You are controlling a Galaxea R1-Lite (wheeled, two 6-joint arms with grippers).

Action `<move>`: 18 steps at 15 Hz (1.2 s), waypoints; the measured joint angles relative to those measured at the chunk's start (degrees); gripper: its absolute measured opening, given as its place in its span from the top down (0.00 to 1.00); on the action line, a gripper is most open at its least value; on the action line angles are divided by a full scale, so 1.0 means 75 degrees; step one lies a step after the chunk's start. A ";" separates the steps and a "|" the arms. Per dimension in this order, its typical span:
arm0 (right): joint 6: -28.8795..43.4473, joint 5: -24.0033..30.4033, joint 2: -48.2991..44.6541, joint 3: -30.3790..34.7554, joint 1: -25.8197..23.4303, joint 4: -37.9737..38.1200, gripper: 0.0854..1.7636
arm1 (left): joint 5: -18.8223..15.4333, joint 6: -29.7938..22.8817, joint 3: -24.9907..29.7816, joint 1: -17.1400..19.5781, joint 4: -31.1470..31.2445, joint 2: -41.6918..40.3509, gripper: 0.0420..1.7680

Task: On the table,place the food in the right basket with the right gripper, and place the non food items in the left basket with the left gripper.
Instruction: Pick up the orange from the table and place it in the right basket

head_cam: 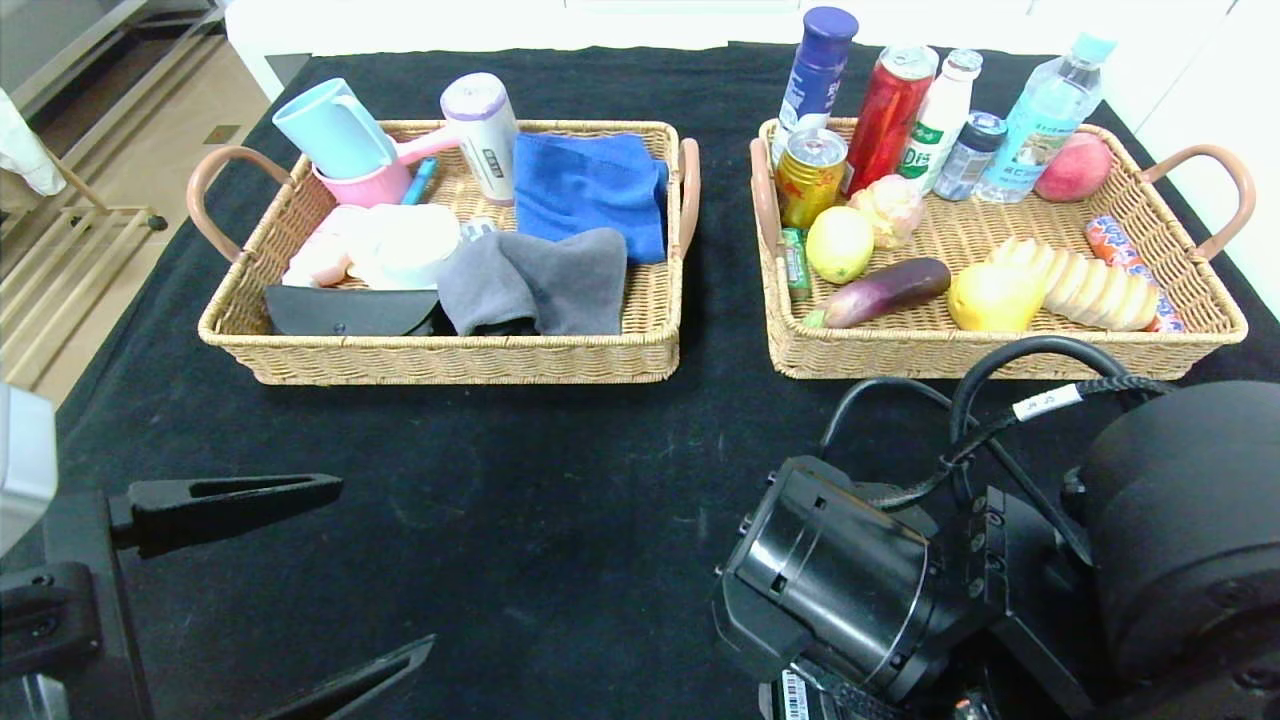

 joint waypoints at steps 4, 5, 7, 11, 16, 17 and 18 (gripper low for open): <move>0.0049 0.0007 0.0010 0.0007 -0.0005 -0.0003 0.34 | -0.0002 -0.0003 0.0007 0.0000 0.0007 -0.0015 0.03; 0.0052 0.0007 0.0007 0.0010 -0.0005 0.0000 0.34 | -0.0002 0.0000 0.0007 0.0000 0.0007 -0.0013 0.03; 0.0052 0.0007 0.0003 0.0021 -0.0005 0.0002 0.34 | -0.0002 0.0000 0.0010 0.0000 0.0007 -0.0007 0.03; 0.0060 0.0010 -0.0002 0.0033 -0.0002 0.0011 0.35 | -0.0101 0.0000 0.0018 0.0000 0.0007 -0.0003 0.03; 0.0049 0.0007 -0.0086 0.0029 0.0000 0.0049 0.35 | -0.0107 0.0000 0.0021 0.0000 0.0007 0.0000 0.03; 0.0044 0.0007 -0.0154 0.0021 0.0036 0.0052 0.35 | -0.0107 -0.0003 0.0021 0.0000 0.0007 0.0000 0.03; 0.0026 -0.0016 -0.0258 0.0010 0.0132 0.0125 0.35 | -0.0104 0.0000 0.0023 0.0000 0.0007 0.0002 0.03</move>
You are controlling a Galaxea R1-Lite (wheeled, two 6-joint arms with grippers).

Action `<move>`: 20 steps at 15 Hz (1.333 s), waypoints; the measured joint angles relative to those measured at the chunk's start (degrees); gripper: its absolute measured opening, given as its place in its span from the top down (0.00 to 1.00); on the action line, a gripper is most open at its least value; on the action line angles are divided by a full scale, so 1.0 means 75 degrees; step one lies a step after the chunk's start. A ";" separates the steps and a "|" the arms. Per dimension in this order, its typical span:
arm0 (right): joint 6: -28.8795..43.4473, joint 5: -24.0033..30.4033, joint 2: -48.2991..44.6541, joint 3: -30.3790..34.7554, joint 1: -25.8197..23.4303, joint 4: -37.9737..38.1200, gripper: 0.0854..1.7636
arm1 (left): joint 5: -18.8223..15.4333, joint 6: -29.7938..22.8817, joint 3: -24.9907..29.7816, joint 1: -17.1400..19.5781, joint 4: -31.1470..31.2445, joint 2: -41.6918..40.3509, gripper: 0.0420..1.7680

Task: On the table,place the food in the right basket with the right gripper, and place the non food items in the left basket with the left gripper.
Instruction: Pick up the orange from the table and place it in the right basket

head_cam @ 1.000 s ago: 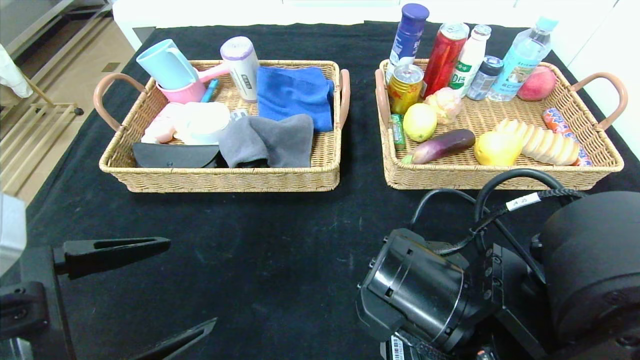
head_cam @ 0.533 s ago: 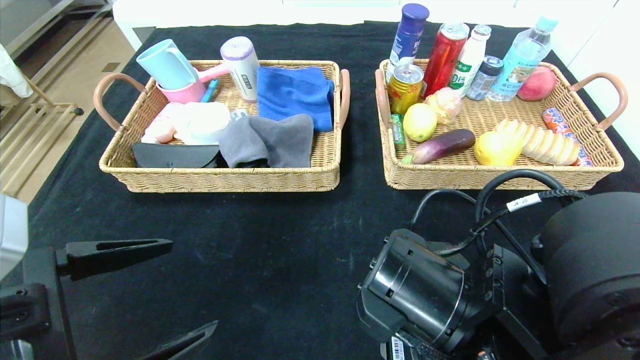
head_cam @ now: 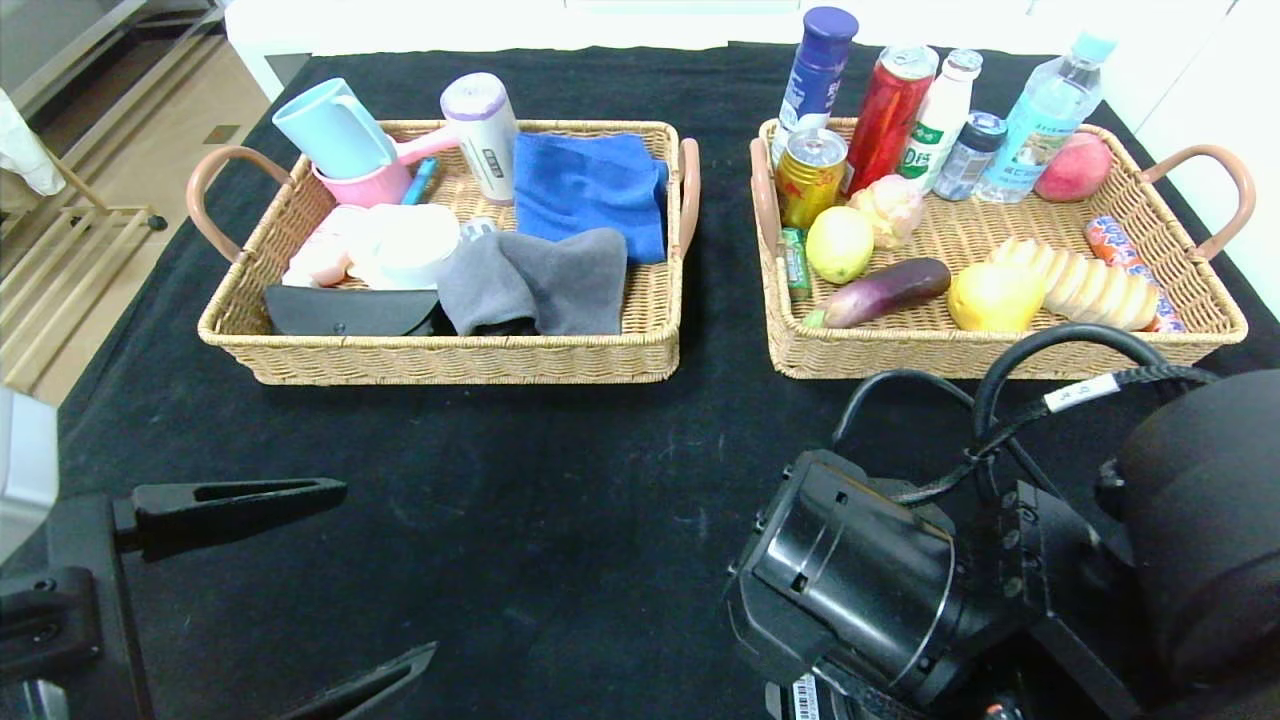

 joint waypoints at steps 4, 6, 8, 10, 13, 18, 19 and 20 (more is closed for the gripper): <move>-0.0426 -0.0437 -0.0610 -0.0070 0.0070 0.0224 0.35 | 0.0005 0.0010 0.0033 0.0000 -0.0010 0.0041 0.03; -0.0951 -0.0848 -0.0900 -0.0055 -0.0106 0.0218 0.35 | 0.0015 0.0023 0.0047 0.0000 -0.0011 0.0070 0.03; -0.1673 -0.1094 -0.1139 -0.0073 -0.0475 0.0166 0.35 | 0.0015 0.0023 0.0057 0.0000 -0.0011 0.0085 0.03; -0.2466 -0.1263 -0.1356 -0.0180 -0.1006 -0.0154 0.35 | 0.0020 0.0023 0.0057 0.0000 -0.0011 0.0096 0.03; -0.3576 -0.1318 -0.1591 -0.0301 -0.1879 -0.0983 0.35 | 0.0037 0.0021 0.0083 0.0000 -0.0044 0.0132 0.03; -0.4836 -0.1338 -0.1716 -0.0341 -0.3124 -0.2836 0.35 | 0.0049 0.0011 0.0112 0.0011 -0.0047 0.0213 0.03; -0.5138 -0.1341 -0.1720 -0.0341 -0.3366 -0.3389 0.35 | 0.0044 0.0011 0.0112 0.0011 -0.0047 0.0224 0.03; -0.5483 -0.1333 -0.1728 -0.0336 -0.3617 -0.4013 0.35 | 0.0044 0.0011 0.0112 0.0011 -0.0047 0.0228 0.03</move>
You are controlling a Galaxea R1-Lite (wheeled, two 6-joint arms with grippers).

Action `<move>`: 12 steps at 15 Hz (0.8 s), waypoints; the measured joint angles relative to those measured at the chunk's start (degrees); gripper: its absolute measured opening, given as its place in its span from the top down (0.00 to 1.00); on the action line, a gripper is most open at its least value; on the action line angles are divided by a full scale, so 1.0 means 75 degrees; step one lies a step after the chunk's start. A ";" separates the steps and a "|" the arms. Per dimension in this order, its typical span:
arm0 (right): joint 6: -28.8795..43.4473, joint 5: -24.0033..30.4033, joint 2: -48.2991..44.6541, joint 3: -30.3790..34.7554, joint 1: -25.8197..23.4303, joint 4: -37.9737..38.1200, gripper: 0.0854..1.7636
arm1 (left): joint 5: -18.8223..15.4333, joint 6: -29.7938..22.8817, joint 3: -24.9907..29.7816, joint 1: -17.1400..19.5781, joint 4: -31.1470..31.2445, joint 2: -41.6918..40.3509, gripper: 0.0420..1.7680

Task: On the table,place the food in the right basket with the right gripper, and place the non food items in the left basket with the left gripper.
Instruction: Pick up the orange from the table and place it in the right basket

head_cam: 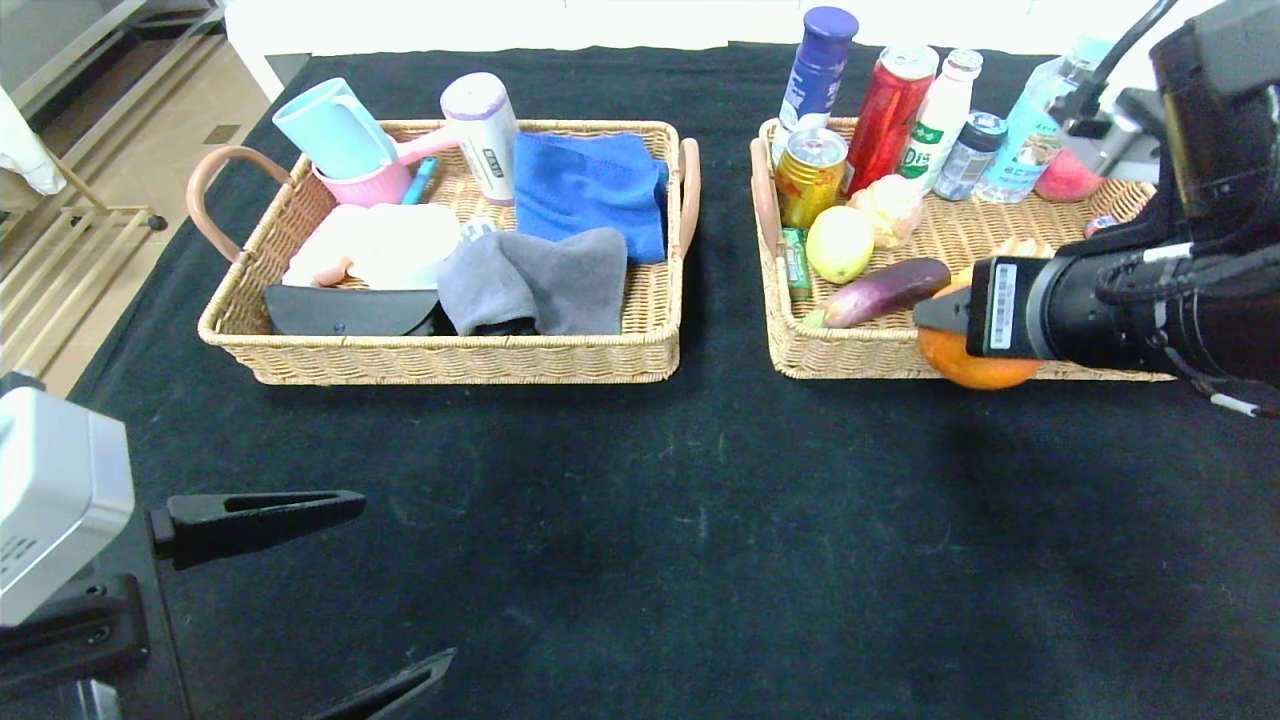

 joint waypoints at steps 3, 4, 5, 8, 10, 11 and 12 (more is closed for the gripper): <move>-0.0658 0.0007 0.0016 0.0057 -0.0655 -0.1157 0.35 | -0.0007 -0.0002 0.0000 0.0000 0.0003 -0.0003 0.03; -0.0692 0.0007 0.0046 0.0073 -0.0790 -0.1356 0.35 | -0.0010 -0.0002 0.0000 0.0000 0.0003 0.0000 0.03; -0.0702 0.0003 0.0107 0.0088 -0.0907 -0.1635 0.35 | -0.0010 -0.0002 0.0002 0.0000 0.0003 0.0007 0.03; -0.0798 0.0024 0.0437 0.0167 -0.1177 -0.2836 0.35 | -0.0010 -0.0002 0.0011 0.0000 0.0003 0.0018 0.03; -0.0974 0.0029 0.0754 0.0252 -0.1326 -0.3578 0.35 | -0.0010 -0.0002 0.0015 -0.0008 0.0008 0.0024 0.03; -0.1092 0.0029 0.0917 0.0268 -0.1390 -0.3898 0.35 | -0.0010 -0.0002 0.0015 -0.0008 0.0003 0.0021 0.03; -0.1191 0.0033 0.1089 0.0283 -0.1466 -0.4236 0.35 | -0.0011 -0.0002 0.0015 -0.0008 0.0003 0.0011 0.03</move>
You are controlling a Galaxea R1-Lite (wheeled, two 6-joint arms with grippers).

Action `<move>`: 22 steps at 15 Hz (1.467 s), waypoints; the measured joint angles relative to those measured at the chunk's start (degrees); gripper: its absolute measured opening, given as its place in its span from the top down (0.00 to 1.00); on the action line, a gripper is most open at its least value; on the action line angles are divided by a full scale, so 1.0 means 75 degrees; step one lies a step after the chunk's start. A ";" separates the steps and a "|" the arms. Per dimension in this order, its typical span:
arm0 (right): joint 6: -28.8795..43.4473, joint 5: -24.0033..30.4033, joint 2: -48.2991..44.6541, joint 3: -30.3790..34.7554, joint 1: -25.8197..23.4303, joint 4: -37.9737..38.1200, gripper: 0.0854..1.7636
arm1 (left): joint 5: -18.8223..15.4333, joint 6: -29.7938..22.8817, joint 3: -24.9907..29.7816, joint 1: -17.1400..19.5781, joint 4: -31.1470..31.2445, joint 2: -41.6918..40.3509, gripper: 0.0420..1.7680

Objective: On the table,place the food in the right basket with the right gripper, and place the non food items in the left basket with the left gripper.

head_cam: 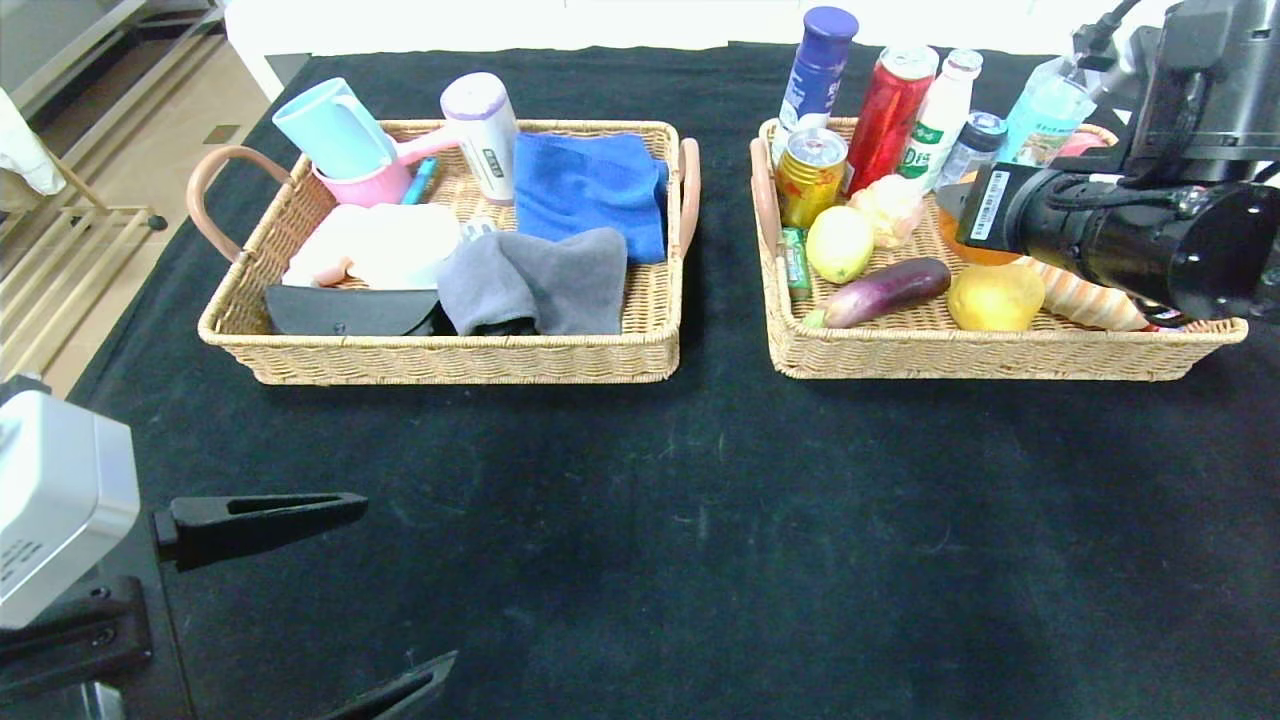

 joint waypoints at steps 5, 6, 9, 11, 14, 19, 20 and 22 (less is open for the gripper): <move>-0.0067 0.0021 0.0517 0.0013 -0.0085 -0.0431 0.35 | 0.0002 0.0008 0.0000 0.0000 0.0005 -0.0005 0.03; -0.0070 0.0018 0.0558 0.0010 -0.0081 -0.0434 0.35 | 0.0000 0.0008 0.0000 0.0000 0.0005 0.0000 0.03; -0.0085 0.0015 0.0598 0.0010 -0.0070 -0.0434 0.26 | -0.0007 0.0011 -0.0003 0.0000 0.0033 -0.0002 0.03; -0.0081 0.0008 0.0598 0.0010 -0.0063 -0.0426 0.21 | -0.0010 0.0011 -0.0003 -0.0007 0.0033 -0.0005 0.03; -0.0093 0.0007 0.0574 0.0010 -0.0023 -0.0419 0.16 | -0.0010 0.0011 -0.0003 -0.0003 0.0026 -0.0020 0.03; -0.0250 0.0000 0.0236 0.0124 0.0102 -0.0345 0.10 | 0.0000 0.0013 -0.0003 -0.0003 0.0000 -0.0031 0.03; -0.0312 -0.0007 0.0080 0.0254 0.0179 -0.0335 0.09 | 0.0015 0.0020 -0.0007 -0.0003 -0.0007 -0.0031 0.03; -0.0449 -0.0007 -0.0382 0.0746 0.0338 -0.0257 0.08 | 0.0075 0.0008 -0.0044 0.0000 -0.0011 -0.0034 0.03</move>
